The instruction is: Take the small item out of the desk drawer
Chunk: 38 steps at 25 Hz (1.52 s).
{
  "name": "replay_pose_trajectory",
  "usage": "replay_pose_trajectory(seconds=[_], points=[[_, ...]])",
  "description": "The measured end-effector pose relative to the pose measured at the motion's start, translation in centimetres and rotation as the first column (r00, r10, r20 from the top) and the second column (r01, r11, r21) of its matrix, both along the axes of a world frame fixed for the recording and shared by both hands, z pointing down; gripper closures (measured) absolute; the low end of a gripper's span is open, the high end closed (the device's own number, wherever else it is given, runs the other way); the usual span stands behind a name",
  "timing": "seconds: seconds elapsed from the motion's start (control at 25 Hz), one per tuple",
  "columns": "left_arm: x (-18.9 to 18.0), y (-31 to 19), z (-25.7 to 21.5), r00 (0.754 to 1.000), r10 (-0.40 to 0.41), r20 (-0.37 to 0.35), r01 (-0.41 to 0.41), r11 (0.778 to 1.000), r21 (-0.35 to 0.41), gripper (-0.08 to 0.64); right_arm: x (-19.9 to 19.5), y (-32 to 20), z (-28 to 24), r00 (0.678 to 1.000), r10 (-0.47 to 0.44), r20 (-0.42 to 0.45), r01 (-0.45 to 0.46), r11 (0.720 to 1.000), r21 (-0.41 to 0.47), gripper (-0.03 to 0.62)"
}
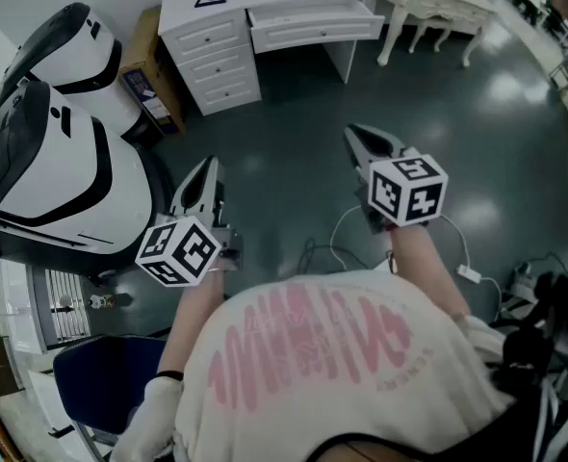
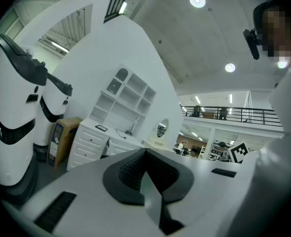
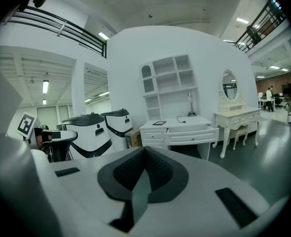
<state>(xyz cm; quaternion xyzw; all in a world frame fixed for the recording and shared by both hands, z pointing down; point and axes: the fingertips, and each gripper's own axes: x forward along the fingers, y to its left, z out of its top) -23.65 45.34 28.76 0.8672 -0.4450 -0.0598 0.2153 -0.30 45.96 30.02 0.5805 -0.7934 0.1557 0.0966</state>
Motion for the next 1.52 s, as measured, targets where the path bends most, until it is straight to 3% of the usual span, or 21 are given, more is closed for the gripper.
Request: replay_pose_trajectory(seconds=[0.52,0.8,0.96,1.12,1.52], points=[[-0.9,-1.3,1.4,0.999,-0.028,-0.019,0.028,0.999,-0.027,0.532,0.7,-1.1,0.5,1.0,0.012,0.011,-0.012,1.0,-0.006,0.575],[0.8,-3.5,2.6,0.999,-0.018,-0.039,0.016,0.999,-0.045,0.532,3.7,-3.9,2.7,0.998,0.058,-0.018,-0.059,0.996,-0.067,0.575],[1.2,-7.4,3.0,0.998,-0.035,-0.043,0.034,0.999,-0.026,0.532,6.1,-8.9,3.9,0.997,0.076,0.023,-0.075,0.996,-0.051,0.575],[2.4,-12.7,2.1,0.993,-0.076,-0.096,0.074,0.997,-0.017,0.532,8.2,-15.3,3.3,0.997,0.042,0.07,-0.041,0.999,-0.016,0.575],[10.2,-28.4,1.9,0.991,-0.099,-0.09,0.099,0.995,-0.006,0.532,14.4,-32.1,2.3,0.997,-0.075,0.032,0.076,0.997,-0.022,0.575]])
